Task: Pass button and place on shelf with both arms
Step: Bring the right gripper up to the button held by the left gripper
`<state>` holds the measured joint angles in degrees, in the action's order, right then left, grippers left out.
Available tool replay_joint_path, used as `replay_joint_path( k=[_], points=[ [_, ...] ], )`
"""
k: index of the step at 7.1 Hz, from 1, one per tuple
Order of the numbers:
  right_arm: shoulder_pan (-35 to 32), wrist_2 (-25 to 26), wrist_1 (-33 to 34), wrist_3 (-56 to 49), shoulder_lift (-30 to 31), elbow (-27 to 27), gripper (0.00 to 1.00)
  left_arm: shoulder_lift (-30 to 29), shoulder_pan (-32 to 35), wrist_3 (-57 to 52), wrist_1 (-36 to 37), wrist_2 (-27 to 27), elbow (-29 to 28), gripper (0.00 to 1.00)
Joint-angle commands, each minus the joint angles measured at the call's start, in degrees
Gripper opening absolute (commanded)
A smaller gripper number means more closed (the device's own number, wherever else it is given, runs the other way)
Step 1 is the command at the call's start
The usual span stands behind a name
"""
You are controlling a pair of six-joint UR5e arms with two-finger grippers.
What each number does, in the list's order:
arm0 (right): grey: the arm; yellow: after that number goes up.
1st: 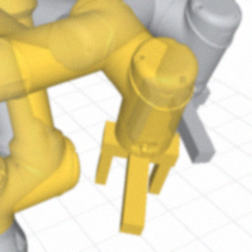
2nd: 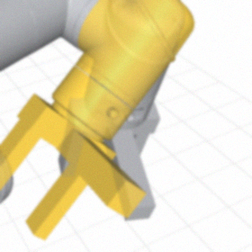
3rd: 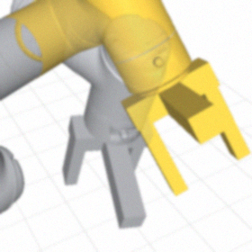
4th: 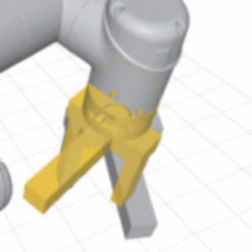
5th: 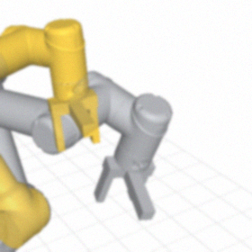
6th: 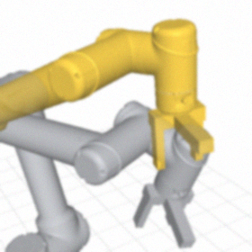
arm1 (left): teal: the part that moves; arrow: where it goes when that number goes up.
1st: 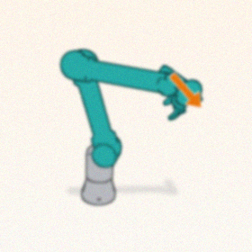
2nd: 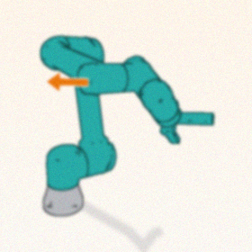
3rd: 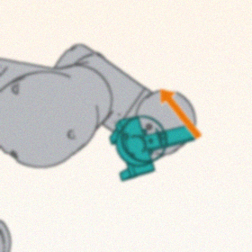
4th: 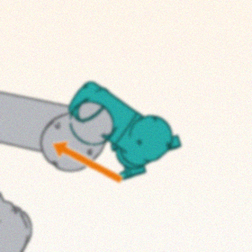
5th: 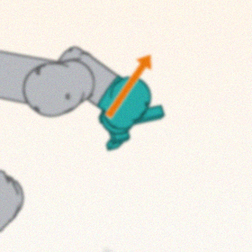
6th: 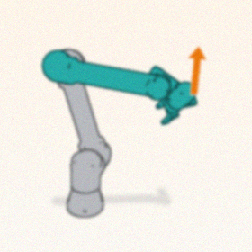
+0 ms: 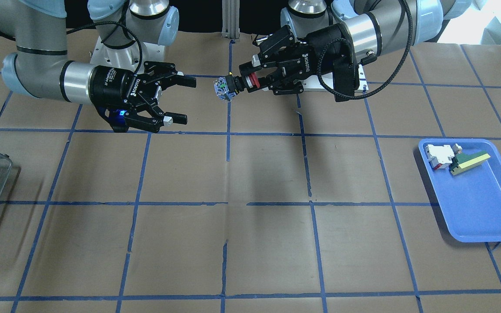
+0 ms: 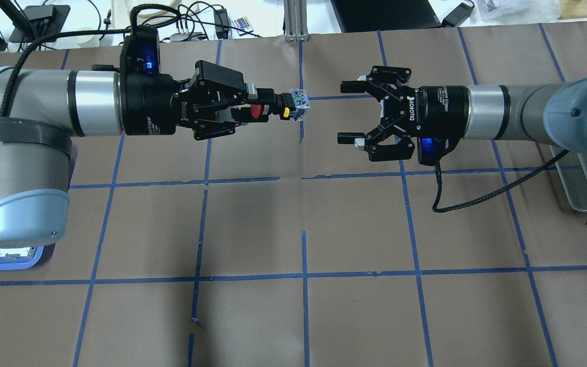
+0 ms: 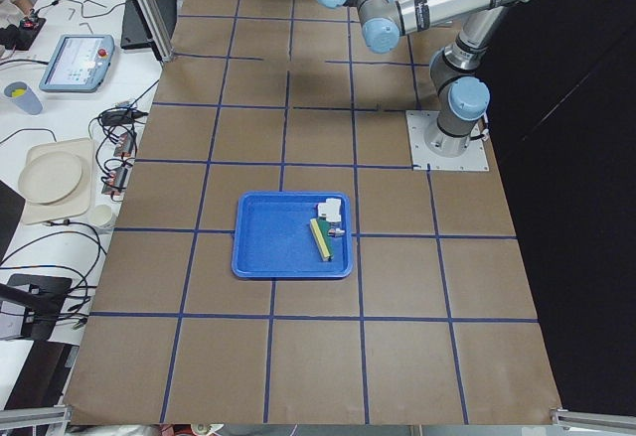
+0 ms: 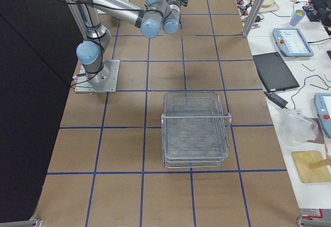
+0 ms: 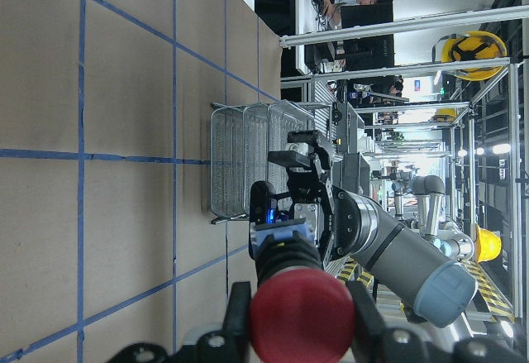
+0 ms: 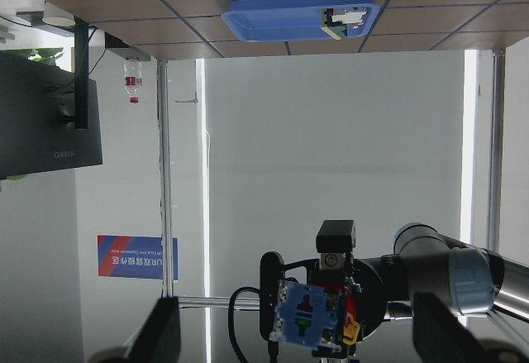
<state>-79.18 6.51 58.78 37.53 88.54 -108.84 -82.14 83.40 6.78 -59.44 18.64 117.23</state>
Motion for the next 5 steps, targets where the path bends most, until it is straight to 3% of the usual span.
replay_joint_path(
  k=[1, 5],
  points=[
    [-0.8, -2.1, 0.3, 2.7, 0.1, 0.7, 1.0, 0.0, 0.0, 0.6, 5.9, -0.8, 2.7, 0.03],
    [-3.4, -2.2, 0.5, 6.1, 0.2, 1.3, 1.0, -0.7, 0.0, 1.2, 5.8, -1.1, 2.8, 0.03]
  ],
)
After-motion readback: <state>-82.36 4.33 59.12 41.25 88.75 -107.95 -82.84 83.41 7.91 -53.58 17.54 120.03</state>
